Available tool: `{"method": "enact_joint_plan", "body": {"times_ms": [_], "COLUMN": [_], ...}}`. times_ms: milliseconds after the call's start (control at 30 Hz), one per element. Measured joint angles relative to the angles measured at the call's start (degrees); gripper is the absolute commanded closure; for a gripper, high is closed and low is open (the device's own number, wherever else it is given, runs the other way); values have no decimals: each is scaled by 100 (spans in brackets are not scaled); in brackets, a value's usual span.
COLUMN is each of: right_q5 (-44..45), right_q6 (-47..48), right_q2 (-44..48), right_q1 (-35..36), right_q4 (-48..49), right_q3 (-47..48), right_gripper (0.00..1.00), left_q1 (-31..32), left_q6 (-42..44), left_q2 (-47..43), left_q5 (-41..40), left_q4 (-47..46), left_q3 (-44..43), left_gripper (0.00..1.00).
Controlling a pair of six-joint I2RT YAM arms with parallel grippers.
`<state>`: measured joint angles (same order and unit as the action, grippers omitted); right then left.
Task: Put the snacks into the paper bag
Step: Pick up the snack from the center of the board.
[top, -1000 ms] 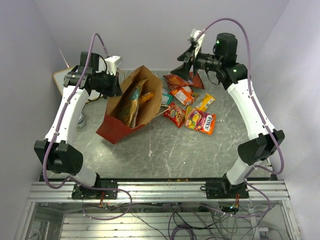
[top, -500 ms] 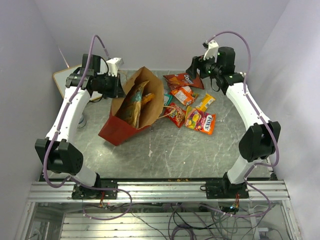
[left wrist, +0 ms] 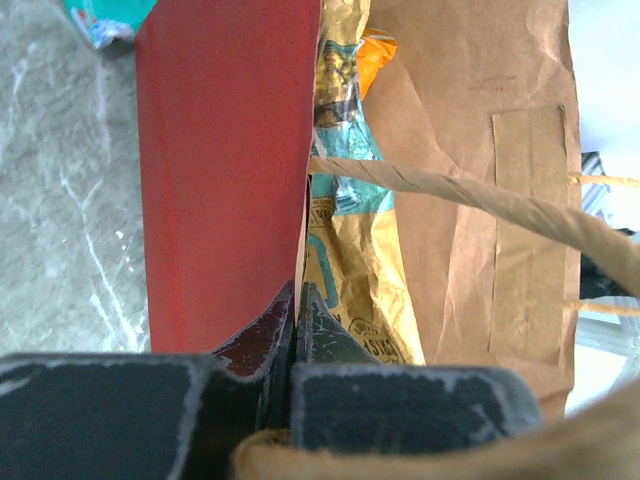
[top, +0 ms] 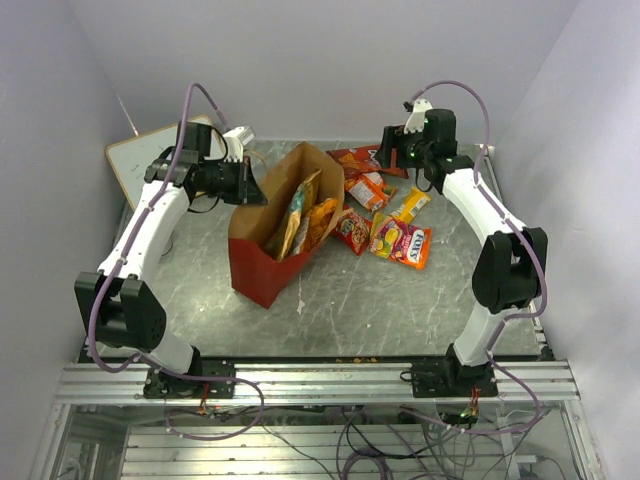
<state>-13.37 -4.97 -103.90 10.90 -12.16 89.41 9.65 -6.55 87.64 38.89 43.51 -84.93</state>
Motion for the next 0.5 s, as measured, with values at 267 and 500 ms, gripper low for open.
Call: {"method": "enact_joint_plan", "body": {"times_ms": [267, 500], "right_q5": [251, 485], "right_q6": [-754, -1668], "right_q2": [-129, -568], "right_q1": [-109, -146], "right_q4": [634, 1027], "right_q3": [-634, -782], "right_gripper": [27, 28], "left_q1": [0, 4], "left_q6": [111, 205], "left_q2": [-216, -527], "left_q5": [-468, -678], "left_q4": [-173, -234], "left_q3": [262, 514], "left_gripper": [93, 93]}}
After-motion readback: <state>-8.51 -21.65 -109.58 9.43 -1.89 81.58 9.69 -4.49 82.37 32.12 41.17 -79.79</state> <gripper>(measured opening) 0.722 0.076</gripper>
